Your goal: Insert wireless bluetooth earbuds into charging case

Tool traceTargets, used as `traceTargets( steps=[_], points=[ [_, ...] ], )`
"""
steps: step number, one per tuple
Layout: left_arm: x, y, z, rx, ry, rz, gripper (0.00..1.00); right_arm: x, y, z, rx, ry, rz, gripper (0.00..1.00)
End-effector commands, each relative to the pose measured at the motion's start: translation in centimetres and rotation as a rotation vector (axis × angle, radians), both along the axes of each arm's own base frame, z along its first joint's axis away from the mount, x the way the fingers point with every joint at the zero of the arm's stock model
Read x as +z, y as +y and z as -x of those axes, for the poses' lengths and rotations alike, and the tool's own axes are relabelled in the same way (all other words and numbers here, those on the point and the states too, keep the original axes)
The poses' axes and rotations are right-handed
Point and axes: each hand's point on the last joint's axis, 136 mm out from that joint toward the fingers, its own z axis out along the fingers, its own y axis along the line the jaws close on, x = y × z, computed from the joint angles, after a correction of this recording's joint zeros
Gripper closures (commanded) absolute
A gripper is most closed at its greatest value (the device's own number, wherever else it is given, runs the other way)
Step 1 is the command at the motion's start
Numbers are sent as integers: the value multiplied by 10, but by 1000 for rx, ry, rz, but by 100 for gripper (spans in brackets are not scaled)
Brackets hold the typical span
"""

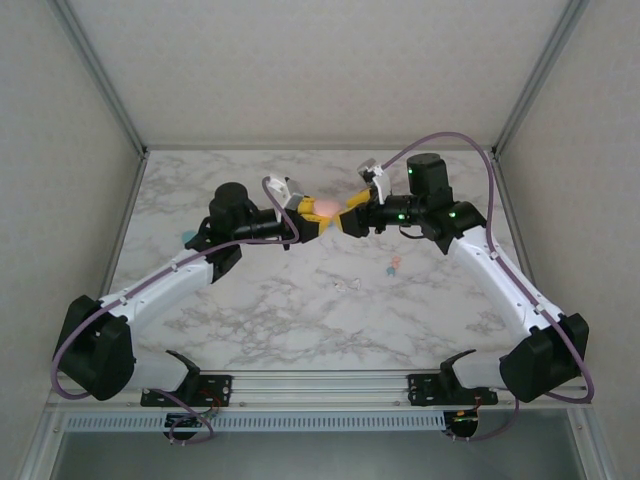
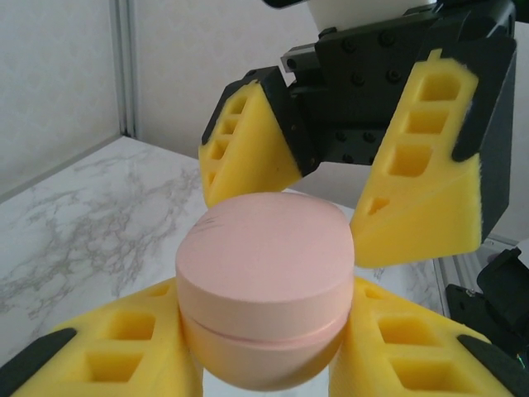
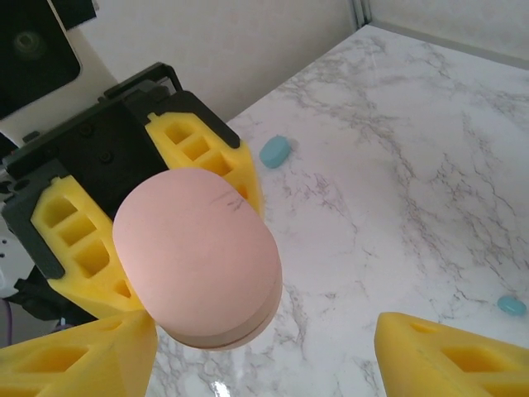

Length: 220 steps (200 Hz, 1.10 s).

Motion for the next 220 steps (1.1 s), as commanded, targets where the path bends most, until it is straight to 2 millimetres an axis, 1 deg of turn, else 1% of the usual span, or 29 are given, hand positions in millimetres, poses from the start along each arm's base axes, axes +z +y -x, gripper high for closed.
traceTargets(
  steps=[1,15,33,57,80,100,115,124,125,128,141,149,150,151,155,159,165,173,175,176,186,199,204,220],
  points=[
    [16,-5,20,-91,-59,-1,87,18,-1,-21,-83,-25,-22,30],
    [16,-4,21,-92,-67,-13,87,20,0,-22,-80,-17,-23,30],
    [17,-2,22,-85,-77,-16,87,22,-1,-29,-106,-14,-18,30],
    [17,-1,20,-67,-80,-17,86,28,2,-28,-95,-16,-36,29],
    [14,1,13,-19,-89,-22,86,42,3,-21,-72,-32,-73,25],
    [9,3,8,17,-89,-28,86,57,-1,-15,-86,-70,-101,20],
    [7,5,3,50,-95,-24,86,69,-10,-12,-133,-116,-112,13],
    [7,7,0,74,-99,-21,86,74,-16,-13,-174,-142,-110,6],
    [6,7,0,76,-100,-20,86,77,-18,-12,-186,-152,-111,4],
    [7,7,-1,83,-102,-18,86,78,-22,-14,-211,-164,-109,2],
    [8,10,-4,113,-110,-4,86,80,-44,-24,-375,-177,-95,1],
    [8,12,-6,133,-114,9,86,74,-63,-33,-509,-167,-67,1],
    [9,12,-6,135,-115,12,86,74,-63,-33,-509,-167,-67,1],
    [9,12,-7,138,-114,13,86,72,-68,-36,-542,-160,-58,1],
    [10,13,-7,148,-117,19,86,69,-74,-37,-584,-148,-48,1],
    [10,14,-8,157,-116,24,86,63,-85,-41,-643,-130,-27,1],
    [10,15,-9,166,-114,28,86,55,-96,-44,-689,-103,-2,1],
    [11,16,-10,177,-113,34,86,37,-112,-51,-752,-34,40,1],
    [10,16,-10,179,-111,35,86,35,-114,-52,-759,-25,45,1],
    [11,16,-10,180,-112,36,86,29,-118,-53,-774,-4,58,1],
    [10,19,-11,198,-110,42,86,-1,-138,-61,-856,108,122,1],
    [10,22,-12,222,-112,57,86,-47,-162,-66,-951,268,202,7],
    [10,23,-12,229,-113,61,86,-63,-167,-66,-963,329,231,11],
    [10,26,-12,245,-111,63,86,-112,-174,-64,-962,486,329,23]
  ],
)
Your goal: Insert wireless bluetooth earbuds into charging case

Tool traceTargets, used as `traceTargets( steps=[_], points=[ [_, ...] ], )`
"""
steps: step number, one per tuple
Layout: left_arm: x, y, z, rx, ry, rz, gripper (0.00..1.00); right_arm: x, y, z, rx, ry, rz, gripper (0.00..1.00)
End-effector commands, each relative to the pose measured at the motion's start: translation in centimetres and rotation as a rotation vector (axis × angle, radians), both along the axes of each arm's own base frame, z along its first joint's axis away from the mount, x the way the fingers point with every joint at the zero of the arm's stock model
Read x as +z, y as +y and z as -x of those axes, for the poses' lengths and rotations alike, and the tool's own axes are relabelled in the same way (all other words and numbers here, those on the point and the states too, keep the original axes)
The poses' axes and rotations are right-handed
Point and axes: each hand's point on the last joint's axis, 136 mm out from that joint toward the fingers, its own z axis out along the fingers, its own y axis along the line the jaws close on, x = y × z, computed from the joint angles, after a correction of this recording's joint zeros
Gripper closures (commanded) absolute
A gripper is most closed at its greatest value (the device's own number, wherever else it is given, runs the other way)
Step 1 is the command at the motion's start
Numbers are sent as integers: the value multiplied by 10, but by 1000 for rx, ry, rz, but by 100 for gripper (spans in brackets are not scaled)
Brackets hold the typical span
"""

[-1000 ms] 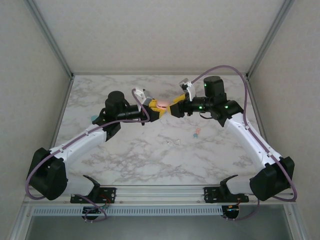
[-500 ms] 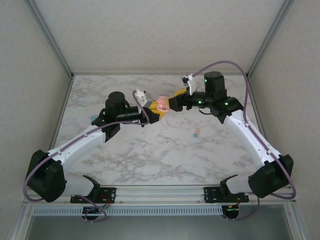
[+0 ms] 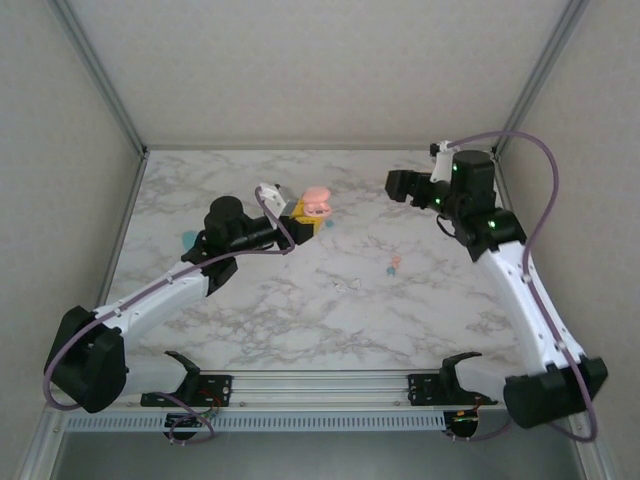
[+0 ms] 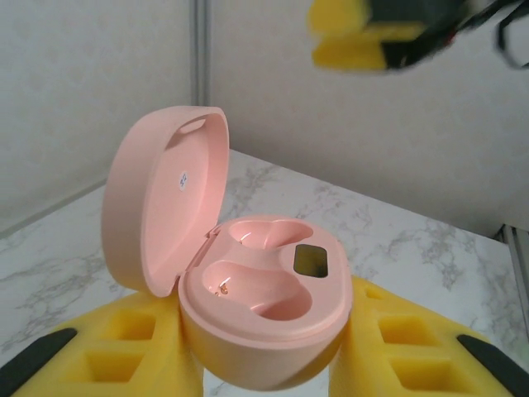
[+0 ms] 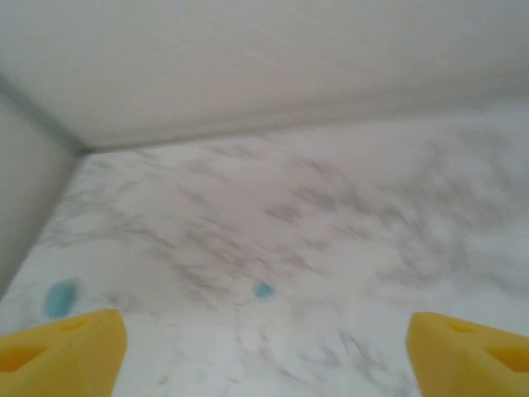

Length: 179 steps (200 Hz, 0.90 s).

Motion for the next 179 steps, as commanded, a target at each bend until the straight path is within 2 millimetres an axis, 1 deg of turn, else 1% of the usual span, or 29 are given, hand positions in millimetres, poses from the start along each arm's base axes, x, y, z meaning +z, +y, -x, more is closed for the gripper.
traceTargets(
  steps=[1,14,21,26,31,39,48,63,82,132,179],
  points=[
    [22,7,1,47,-50,64,86,-112,-31,15,-137,416,74,24],
    [22,9,1,57,-52,66,86,-143,-29,21,-119,519,102,35],
    [24,10,2,64,-55,70,86,-154,-28,23,-110,552,104,38],
    [24,11,2,68,-57,70,86,-166,-27,25,-100,584,106,42],
    [25,12,2,71,-58,71,86,-173,-27,26,-98,603,114,45],
    [25,12,3,74,-57,71,86,-187,-28,29,-96,644,128,48],
    [26,13,3,78,-58,71,85,-201,-28,31,-88,683,145,53],
    [27,14,3,79,-60,72,85,-217,-27,34,-87,738,149,55],
    [27,14,2,81,-58,71,85,-231,-24,35,-102,779,126,56],
    [25,12,-1,84,-54,61,85,-254,-19,35,-139,824,68,56],
    [24,10,-3,83,-50,58,85,-267,-8,29,-135,833,1,56]
  ],
)
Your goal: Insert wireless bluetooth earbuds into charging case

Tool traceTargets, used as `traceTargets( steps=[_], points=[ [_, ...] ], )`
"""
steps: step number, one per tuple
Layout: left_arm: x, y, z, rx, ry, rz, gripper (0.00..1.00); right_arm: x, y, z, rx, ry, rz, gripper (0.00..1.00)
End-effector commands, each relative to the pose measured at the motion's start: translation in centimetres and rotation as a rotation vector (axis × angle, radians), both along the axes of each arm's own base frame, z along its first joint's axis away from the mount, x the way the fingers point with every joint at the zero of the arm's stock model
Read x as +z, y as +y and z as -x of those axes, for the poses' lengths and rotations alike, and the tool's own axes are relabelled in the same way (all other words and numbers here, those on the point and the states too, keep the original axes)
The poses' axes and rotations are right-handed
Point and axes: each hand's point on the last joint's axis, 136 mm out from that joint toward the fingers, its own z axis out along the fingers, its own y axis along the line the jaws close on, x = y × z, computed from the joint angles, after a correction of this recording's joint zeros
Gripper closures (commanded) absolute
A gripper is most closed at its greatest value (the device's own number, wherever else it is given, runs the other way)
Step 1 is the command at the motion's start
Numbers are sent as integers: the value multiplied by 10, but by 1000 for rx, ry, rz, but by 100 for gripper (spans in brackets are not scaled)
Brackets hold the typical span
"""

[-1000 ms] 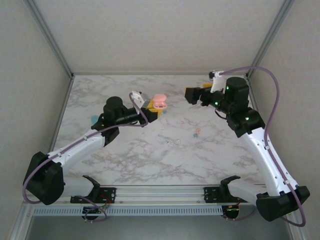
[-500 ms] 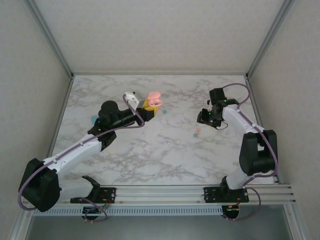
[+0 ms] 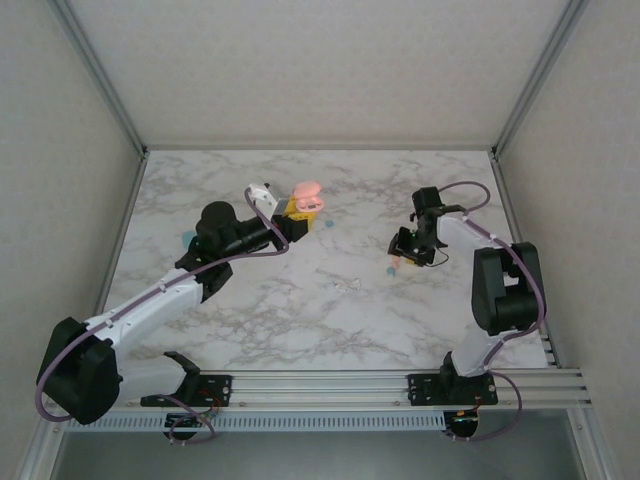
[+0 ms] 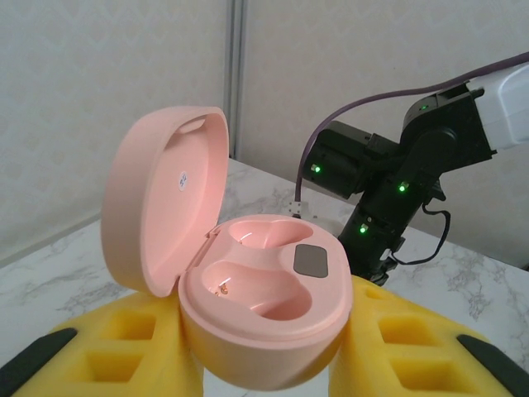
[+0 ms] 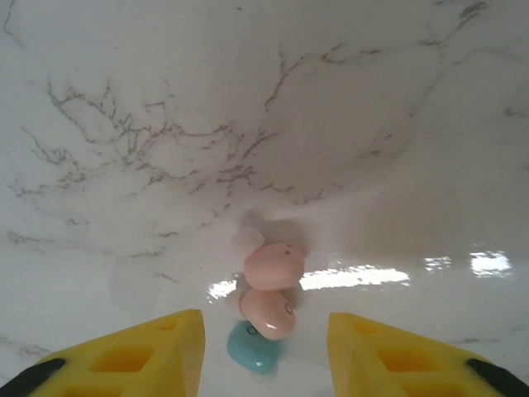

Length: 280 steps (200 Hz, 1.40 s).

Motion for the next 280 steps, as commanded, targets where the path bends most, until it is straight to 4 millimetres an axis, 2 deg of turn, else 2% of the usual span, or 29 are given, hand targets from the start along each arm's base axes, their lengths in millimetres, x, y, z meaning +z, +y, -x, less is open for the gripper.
traceTargets(
  steps=[1,82,143,172,235,280],
  points=[
    [10,-2,-1,4,-20,22,85,-9,8,-2,-22,12,-45,56],
    [8,-2,-2,7,-17,9,85,-23,5,-2,-61,46,-22,57],
    [8,0,-2,16,-18,1,85,-31,11,-6,-61,53,-32,58],
    [8,-1,-2,16,-15,2,85,-27,19,-11,-30,32,-38,61],
    [8,0,-1,16,-13,1,85,-17,22,-19,-9,1,-11,65],
    [8,0,-1,18,-12,-1,85,-16,29,-25,17,-7,-20,64]
  ],
)
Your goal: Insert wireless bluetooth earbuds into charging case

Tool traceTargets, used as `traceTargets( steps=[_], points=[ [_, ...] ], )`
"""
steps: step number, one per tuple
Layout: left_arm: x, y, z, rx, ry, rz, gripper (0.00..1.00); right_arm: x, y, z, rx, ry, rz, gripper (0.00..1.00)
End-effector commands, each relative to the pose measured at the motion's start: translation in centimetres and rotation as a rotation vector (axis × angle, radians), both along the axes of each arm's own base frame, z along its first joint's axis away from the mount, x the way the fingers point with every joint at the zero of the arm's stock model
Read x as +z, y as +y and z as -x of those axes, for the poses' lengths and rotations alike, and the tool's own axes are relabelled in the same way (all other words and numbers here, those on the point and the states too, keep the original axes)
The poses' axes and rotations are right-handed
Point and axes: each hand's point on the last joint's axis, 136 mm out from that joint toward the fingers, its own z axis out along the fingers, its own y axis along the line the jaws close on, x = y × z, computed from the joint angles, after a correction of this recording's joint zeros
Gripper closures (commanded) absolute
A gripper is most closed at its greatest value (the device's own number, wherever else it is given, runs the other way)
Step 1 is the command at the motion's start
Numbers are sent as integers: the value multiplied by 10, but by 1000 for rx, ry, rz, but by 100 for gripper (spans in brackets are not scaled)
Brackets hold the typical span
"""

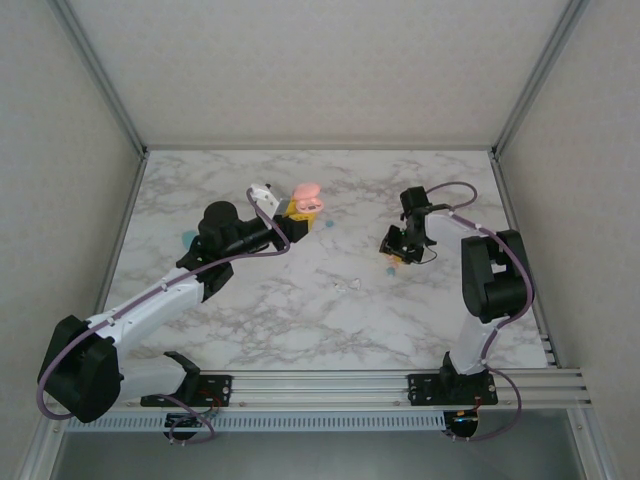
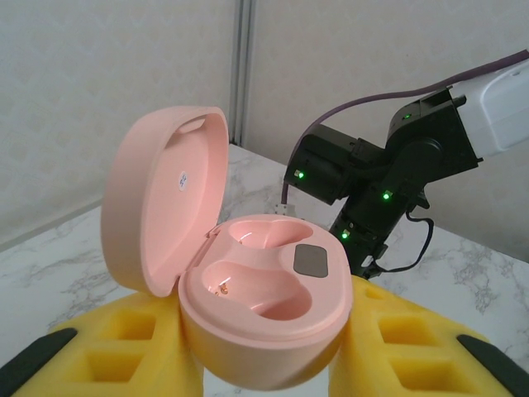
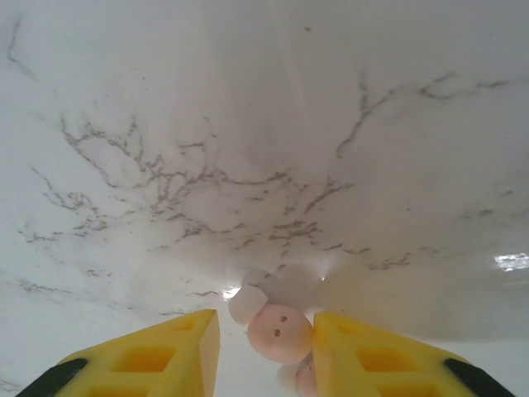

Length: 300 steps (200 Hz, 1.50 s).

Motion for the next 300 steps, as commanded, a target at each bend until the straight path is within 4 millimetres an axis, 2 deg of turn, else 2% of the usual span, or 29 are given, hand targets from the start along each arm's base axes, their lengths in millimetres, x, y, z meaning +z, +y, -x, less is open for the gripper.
traceTargets(
  steps=[1,70,133,205,247,300],
  points=[
    [17,0,3,-2,-40,18,85,1,6,-8,31,-13,-3,64],
    [15,1,4,2,-37,14,85,3,22,-20,79,-23,-25,63],
    [15,2,4,7,-41,10,85,3,35,-21,119,-10,-44,63],
    [17,2,4,8,-41,9,85,-3,36,-22,133,11,1,61],
    [17,1,2,10,-43,10,85,0,46,-25,162,7,-7,61],
    [15,1,1,14,-40,5,85,1,44,-27,173,8,51,61]
  ],
)
